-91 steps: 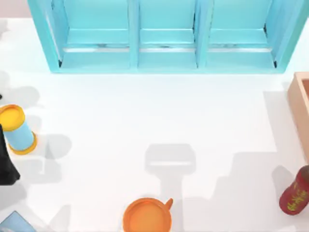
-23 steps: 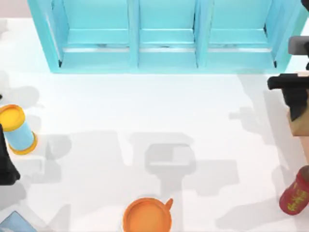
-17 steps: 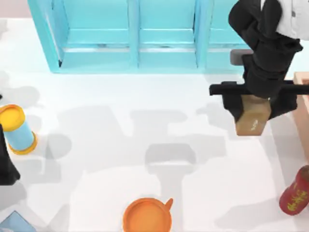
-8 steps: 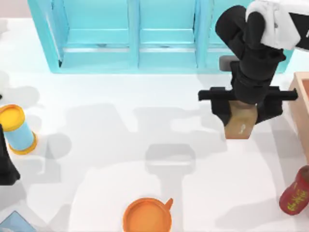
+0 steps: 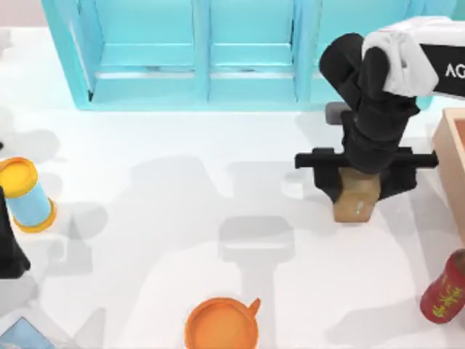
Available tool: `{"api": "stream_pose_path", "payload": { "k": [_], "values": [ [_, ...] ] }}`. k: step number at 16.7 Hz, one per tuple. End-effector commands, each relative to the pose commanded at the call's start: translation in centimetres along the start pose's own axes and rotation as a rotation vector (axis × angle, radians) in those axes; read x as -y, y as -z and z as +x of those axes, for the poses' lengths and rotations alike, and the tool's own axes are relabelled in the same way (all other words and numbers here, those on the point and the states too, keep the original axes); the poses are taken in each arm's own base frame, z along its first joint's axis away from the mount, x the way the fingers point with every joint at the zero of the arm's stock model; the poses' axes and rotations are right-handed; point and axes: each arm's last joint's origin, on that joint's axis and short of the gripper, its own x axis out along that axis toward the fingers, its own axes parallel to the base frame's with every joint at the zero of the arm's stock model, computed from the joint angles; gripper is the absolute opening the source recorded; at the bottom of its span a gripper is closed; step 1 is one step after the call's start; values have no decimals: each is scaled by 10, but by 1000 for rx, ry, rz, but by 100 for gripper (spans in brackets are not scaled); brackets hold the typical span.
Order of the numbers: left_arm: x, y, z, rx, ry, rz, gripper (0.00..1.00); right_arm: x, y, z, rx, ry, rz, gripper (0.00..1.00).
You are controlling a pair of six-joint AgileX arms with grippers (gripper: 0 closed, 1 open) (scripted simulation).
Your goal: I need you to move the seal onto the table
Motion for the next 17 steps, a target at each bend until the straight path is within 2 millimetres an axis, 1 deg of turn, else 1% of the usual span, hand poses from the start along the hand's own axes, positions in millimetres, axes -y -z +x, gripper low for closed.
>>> {"api": "stream_pose_path", "payload": {
  "k": [13, 14, 17],
  "values": [
    [0, 0, 0, 0, 0, 0, 100, 0, 0, 0, 0, 0, 0, 98],
    [0, 0, 0, 0, 0, 0, 100, 0, 0, 0, 0, 0, 0, 100],
    [0, 0, 0, 0, 0, 0, 100, 0, 0, 0, 0, 0, 0, 100]
  ]
}}
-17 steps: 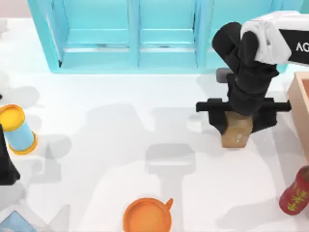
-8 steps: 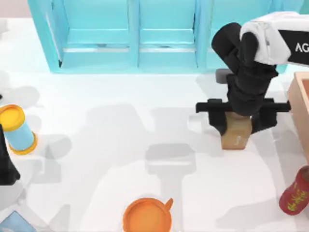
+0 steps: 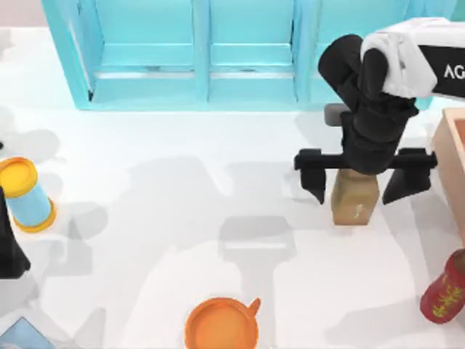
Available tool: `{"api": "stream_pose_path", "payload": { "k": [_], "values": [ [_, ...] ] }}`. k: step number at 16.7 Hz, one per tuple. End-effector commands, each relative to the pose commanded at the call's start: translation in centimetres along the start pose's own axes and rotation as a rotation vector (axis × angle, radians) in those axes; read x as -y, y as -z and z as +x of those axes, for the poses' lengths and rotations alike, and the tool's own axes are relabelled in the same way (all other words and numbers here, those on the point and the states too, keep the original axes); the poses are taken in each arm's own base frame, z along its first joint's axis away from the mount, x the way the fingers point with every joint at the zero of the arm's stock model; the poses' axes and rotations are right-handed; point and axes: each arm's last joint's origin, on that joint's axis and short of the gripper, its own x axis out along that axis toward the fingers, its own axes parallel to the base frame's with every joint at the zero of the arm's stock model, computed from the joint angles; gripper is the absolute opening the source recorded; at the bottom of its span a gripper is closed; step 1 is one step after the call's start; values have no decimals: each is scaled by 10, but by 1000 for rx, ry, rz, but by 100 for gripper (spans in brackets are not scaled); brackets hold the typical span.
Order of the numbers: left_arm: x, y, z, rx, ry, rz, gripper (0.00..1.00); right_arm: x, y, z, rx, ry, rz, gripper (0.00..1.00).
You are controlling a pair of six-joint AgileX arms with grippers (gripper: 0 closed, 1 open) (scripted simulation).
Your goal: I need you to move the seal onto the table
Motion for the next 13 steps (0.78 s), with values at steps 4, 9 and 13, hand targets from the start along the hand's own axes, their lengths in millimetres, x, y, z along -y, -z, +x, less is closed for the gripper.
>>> {"api": "stream_pose_path", "payload": {
  "k": [4, 9, 13],
  "values": [
    [0, 0, 0, 0, 0, 0, 100, 0, 0, 0, 0, 0, 0, 100],
    [0, 0, 0, 0, 0, 0, 100, -2, -5, -16, -3, 1, 3, 100],
    [0, 0, 0, 0, 0, 0, 100, -6, -11, -74, -10, 5, 0, 100]
  ]
}}
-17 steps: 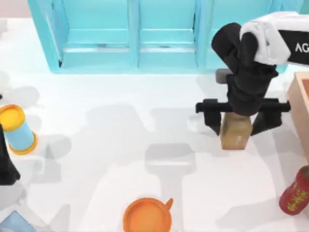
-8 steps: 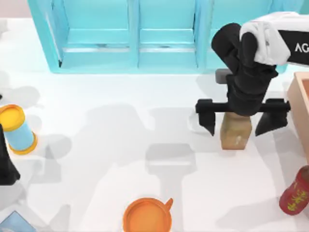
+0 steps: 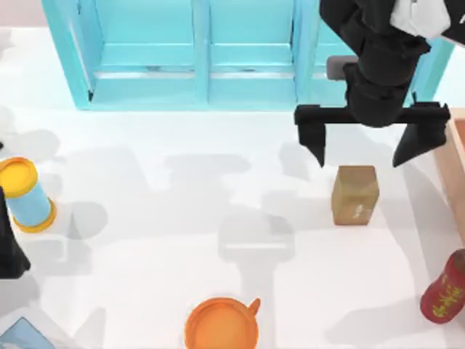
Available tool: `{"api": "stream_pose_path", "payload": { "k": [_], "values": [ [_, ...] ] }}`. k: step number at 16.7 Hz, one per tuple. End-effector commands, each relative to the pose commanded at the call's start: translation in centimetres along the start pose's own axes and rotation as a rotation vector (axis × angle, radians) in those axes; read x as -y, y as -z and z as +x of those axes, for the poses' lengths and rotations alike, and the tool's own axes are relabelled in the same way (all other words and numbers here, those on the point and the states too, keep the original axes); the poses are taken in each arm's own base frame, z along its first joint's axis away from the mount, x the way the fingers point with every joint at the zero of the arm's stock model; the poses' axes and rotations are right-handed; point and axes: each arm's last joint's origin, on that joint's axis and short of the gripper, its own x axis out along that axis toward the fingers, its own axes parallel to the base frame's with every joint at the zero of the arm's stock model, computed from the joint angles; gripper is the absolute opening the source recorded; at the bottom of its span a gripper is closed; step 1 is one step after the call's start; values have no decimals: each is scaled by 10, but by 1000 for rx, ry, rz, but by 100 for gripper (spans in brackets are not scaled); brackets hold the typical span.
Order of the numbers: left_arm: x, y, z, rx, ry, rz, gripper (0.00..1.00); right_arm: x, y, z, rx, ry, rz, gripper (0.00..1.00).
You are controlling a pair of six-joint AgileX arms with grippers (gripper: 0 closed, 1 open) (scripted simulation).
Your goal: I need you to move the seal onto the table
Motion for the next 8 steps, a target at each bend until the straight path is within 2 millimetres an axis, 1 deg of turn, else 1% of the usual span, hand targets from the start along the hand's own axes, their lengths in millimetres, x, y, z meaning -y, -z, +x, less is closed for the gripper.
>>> {"api": "stream_pose_path", "payload": {
  "k": [2, 4, 6, 8],
  "values": [
    [0, 0, 0, 0, 0, 0, 100, 2, 3, -32, -6, 3, 1, 100],
    [0, 0, 0, 0, 0, 0, 100, 4, 7, -58, 1, 0, 2, 100],
    [0, 0, 0, 0, 0, 0, 100, 7, 10, -74, 8, -4, 2, 100],
    [0, 0, 0, 0, 0, 0, 100, 7, 11, -77, 11, -5, 2, 100]
  ]
}}
